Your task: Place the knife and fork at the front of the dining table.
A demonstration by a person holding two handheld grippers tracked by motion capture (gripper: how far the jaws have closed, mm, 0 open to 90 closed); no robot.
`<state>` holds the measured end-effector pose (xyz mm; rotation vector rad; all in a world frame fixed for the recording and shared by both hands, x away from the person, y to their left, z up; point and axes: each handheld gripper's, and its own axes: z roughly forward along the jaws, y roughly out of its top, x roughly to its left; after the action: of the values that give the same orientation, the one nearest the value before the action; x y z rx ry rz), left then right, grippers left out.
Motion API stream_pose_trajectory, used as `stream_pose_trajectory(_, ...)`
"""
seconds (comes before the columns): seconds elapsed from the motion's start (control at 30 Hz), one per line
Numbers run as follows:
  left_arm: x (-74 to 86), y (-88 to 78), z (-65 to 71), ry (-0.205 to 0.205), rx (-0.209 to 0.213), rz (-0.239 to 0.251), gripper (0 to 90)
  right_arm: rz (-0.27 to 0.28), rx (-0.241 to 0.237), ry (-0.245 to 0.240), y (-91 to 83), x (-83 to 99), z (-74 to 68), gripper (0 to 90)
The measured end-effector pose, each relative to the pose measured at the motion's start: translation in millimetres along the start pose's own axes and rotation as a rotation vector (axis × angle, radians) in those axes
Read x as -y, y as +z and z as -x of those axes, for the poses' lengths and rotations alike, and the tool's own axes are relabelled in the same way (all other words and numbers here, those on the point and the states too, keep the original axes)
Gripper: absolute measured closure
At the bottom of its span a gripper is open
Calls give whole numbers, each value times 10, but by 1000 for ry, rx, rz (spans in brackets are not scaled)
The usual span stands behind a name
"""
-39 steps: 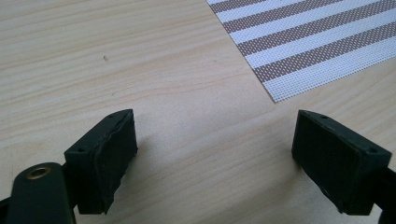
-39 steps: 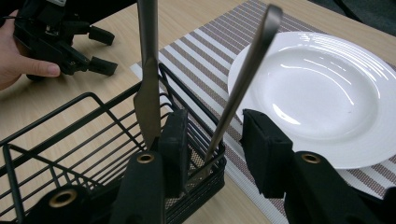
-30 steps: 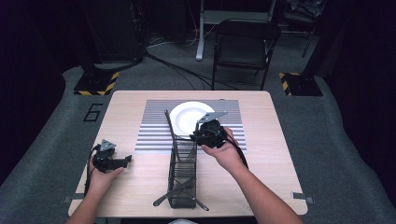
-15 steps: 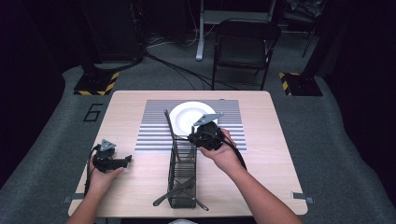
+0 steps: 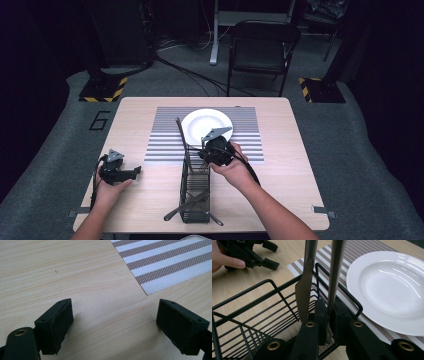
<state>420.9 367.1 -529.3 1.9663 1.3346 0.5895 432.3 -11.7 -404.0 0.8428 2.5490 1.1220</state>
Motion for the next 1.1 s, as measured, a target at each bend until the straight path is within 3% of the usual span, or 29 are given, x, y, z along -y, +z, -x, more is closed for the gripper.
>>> stream_pose_trajectory(0.4,-2,0,1,0,2,-2,140,-15,14,1,52,10,-11,855)
stream_pose_trajectory(0.67,-2,0,0,0,2,-2,140,-20,29,-35,62,-7,-19,867)
stream_pose_trajectory(0.73,-2,0,0,0,2,-2,140,-28,16,-13,52,-17,-23,869)
stream_pose_trajectory(1.1,-1,0,1,-1,1,-2,140,-14,-29,1,-109,-140,-19,869)
